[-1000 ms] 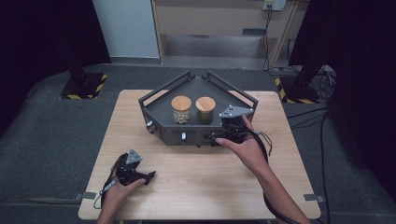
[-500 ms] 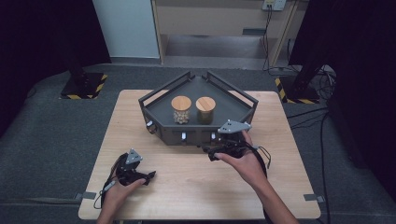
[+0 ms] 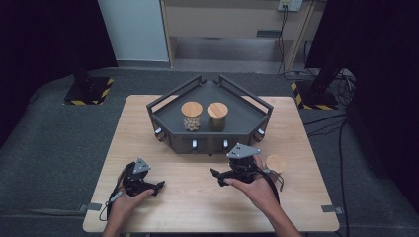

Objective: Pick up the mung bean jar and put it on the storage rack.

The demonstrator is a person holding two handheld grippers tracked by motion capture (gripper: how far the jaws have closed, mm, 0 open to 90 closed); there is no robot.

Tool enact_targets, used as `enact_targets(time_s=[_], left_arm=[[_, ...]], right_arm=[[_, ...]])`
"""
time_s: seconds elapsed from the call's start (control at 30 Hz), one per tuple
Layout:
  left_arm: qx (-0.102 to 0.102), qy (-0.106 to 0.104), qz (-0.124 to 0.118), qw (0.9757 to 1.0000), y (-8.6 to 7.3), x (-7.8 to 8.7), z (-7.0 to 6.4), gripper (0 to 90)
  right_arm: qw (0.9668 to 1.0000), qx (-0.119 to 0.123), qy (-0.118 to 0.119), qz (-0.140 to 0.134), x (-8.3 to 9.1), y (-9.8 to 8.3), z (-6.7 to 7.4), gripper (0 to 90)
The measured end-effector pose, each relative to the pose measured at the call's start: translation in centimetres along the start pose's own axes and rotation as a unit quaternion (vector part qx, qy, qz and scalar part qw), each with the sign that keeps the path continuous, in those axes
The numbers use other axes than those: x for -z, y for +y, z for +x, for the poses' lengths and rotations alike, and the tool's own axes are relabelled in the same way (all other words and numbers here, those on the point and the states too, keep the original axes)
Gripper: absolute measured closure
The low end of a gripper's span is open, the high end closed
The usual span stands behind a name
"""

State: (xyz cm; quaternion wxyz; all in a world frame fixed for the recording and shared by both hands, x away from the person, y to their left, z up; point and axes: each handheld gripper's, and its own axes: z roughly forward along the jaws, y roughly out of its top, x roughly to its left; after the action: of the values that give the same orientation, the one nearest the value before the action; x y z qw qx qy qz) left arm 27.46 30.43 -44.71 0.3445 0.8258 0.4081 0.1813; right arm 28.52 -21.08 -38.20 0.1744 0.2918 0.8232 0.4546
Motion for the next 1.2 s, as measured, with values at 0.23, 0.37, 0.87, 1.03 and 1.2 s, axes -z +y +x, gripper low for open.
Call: enact_targets(time_s=[0.23,0.37,0.87,1.03,1.2], left_arm=[[0.000,0.000,0.000,1.0000,0.0,0.0,0.0,0.6],[0.000,0.000,0.000,1.0000,0.0,0.0,0.0,0.7],[0.000,0.000,0.000,1.0000,0.0,0.0,0.0,0.7],[0.000,0.000,0.000,1.0000,0.0,0.0,0.0,0.7],[0.000,0.000,0.000,1.0000,0.0,0.0,0.0,0.7]], right_arm=[[0.9999,-0.009,0.005,0.009,-0.6,-2.1,0.4,4.2],[0.9999,-0.008,0.001,0.009,-0.9,-3.4,0.8,4.4],[0.9987,-0.029,0.002,0.041,-2.6,-6.4,1.5,4.2],[0.9982,-0.026,-0.003,0.054,-3.1,-6.8,1.7,4.2],[0.9978,-0.026,-0.006,0.060,-3.3,-6.8,1.8,4.0]])
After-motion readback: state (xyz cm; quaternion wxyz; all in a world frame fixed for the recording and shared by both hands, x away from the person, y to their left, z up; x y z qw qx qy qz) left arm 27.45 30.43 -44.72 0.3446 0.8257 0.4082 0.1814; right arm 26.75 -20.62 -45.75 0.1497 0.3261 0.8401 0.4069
